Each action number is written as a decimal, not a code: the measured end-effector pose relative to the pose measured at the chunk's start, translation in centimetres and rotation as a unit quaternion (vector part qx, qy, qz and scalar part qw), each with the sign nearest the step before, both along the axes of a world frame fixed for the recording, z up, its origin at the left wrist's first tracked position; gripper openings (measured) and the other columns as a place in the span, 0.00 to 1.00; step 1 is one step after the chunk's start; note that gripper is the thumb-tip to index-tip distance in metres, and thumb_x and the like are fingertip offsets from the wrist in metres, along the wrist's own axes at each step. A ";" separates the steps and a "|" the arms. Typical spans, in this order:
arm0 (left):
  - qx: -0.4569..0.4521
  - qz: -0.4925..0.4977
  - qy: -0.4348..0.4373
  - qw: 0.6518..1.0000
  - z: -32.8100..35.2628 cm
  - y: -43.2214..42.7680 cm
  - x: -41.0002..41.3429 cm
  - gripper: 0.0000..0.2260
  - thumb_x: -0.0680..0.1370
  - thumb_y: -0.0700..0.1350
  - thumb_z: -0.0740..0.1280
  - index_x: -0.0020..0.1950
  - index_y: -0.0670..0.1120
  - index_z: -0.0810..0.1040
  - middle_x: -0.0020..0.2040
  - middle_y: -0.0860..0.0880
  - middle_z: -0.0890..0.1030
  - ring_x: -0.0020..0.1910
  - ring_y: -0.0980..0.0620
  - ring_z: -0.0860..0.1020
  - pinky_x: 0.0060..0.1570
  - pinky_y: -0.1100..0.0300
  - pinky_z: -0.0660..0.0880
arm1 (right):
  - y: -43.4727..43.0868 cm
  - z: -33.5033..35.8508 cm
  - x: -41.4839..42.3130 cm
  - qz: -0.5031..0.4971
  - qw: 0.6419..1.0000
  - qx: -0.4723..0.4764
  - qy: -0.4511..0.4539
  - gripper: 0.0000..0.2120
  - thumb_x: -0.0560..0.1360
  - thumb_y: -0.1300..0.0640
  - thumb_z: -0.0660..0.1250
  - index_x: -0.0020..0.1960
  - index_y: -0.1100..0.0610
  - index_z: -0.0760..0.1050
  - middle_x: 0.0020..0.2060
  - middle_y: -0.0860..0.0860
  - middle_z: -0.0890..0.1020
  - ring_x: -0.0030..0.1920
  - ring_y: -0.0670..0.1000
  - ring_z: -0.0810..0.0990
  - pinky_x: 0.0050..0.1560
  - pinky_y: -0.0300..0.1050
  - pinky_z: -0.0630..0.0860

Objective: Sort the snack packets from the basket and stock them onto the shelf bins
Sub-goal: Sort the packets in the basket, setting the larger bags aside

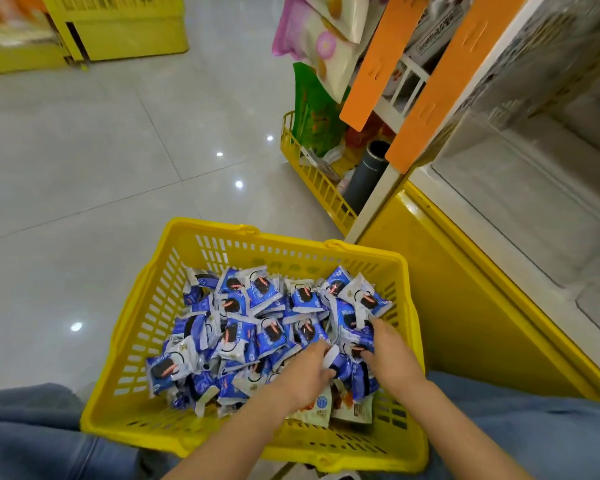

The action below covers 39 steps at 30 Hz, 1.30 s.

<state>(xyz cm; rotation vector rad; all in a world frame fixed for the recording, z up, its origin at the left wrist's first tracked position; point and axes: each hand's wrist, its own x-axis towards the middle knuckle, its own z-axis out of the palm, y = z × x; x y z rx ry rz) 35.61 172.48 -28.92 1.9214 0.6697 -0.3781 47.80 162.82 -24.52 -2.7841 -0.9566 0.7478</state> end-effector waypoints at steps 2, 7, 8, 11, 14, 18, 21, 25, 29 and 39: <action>-0.011 0.067 -0.070 0.995 1.1 1.2 -1.5 0.18 0.79 0.46 0.62 0.68 0.53 0.64 0.67 0.55 0.69 0.62 0.56 0.70 0.56 0.65 0.68 | 0.9 0.6 -1.3 -0.004 0.997 0.073 0.011 0.31 0.76 0.54 0.66 0.74 0.56 0.55 0.71 0.51 0.64 0.71 0.49 0.62 0.69 0.39 0.60; 0.157 0.303 -0.203 0.918 5.0 7.8 -8.1 0.16 0.76 0.39 0.66 0.55 0.59 0.68 0.52 0.64 0.71 0.54 0.64 0.72 0.51 0.68 0.68 | 5.6 0.1 -7.2 0.037 0.971 0.180 0.152 0.25 0.79 0.52 0.61 0.73 0.52 0.57 0.71 0.47 0.66 0.70 0.46 0.65 0.67 0.39 0.63; 0.201 0.329 -0.199 0.901 5.3 9.5 -9.6 0.16 0.75 0.37 0.67 0.56 0.55 0.70 0.52 0.59 0.72 0.54 0.59 0.73 0.52 0.65 0.68 | 6.8 -0.5 -8.3 0.045 0.967 0.180 0.174 0.24 0.79 0.53 0.60 0.73 0.52 0.57 0.71 0.47 0.66 0.69 0.46 0.66 0.67 0.40 0.63; 0.327 0.356 -0.125 0.867 5.3 13.6 -13.7 0.16 0.74 0.36 0.68 0.61 0.42 0.72 0.55 0.46 0.73 0.57 0.46 0.71 0.57 0.53 0.67 | 9.8 -2.1 -10.7 0.035 0.962 0.171 0.211 0.25 0.80 0.55 0.59 0.74 0.54 0.54 0.72 0.50 0.65 0.71 0.49 0.64 0.69 0.43 0.63; 0.262 0.411 -0.042 0.872 4.2 15.4 -16.6 0.18 0.78 0.41 0.63 0.67 0.39 0.67 0.62 0.39 0.73 0.60 0.40 0.72 0.59 0.48 0.68 | 11.9 -3.4 -12.2 -0.043 0.963 0.123 0.237 0.31 0.79 0.53 0.60 0.76 0.60 0.49 0.75 0.55 0.56 0.74 0.54 0.57 0.73 0.49 0.58; 0.111 0.439 0.002 0.892 2.6 14.7 -17.8 0.13 0.82 0.50 0.52 0.53 0.43 0.72 0.49 0.44 0.76 0.51 0.42 0.75 0.45 0.57 0.64 | 13.3 -4.3 -13.7 -0.123 0.957 0.090 0.247 0.36 0.78 0.52 0.62 0.75 0.65 0.46 0.74 0.60 0.56 0.74 0.58 0.57 0.73 0.51 0.58; 0.123 0.421 -0.010 0.899 2.3 13.9 -17.9 0.16 0.82 0.52 0.49 0.46 0.44 0.70 0.42 0.48 0.75 0.43 0.46 0.73 0.41 0.57 0.63 | 13.4 -4.5 -14.1 -0.154 0.948 0.042 0.274 0.23 0.78 0.48 0.62 0.62 0.64 0.63 0.52 0.58 0.75 0.54 0.57 0.75 0.57 0.55 0.71; 0.137 0.411 0.002 0.901 2.2 13.8 -18.0 0.15 0.82 0.53 0.49 0.47 0.44 0.68 0.37 0.51 0.72 0.38 0.50 0.71 0.37 0.56 0.62 | 13.6 -4.8 -14.9 -0.152 0.951 -0.011 0.271 0.32 0.78 0.40 0.57 0.69 0.66 0.61 0.61 0.60 0.72 0.61 0.57 0.72 0.63 0.53 0.68; 0.151 0.411 0.011 0.899 2.2 13.3 -18.3 0.14 0.82 0.53 0.48 0.46 0.45 0.67 0.35 0.53 0.70 0.33 0.57 0.68 0.31 0.59 0.60 | 14.1 -5.1 -16.0 -0.210 0.932 0.058 0.291 0.36 0.78 0.46 0.60 0.75 0.64 0.49 0.73 0.60 0.61 0.71 0.61 0.64 0.67 0.54 0.64; 0.240 0.488 -0.060 0.837 3.8 11.3 -18.4 0.13 0.77 0.38 0.62 0.61 0.38 0.68 0.56 0.43 0.71 0.55 0.46 0.70 0.55 0.53 0.68 | 12.0 -1.9 -13.9 -0.064 0.965 0.108 0.232 0.30 0.76 0.48 0.66 0.71 0.57 0.57 0.69 0.56 0.68 0.51 0.48 0.75 0.50 0.41 0.72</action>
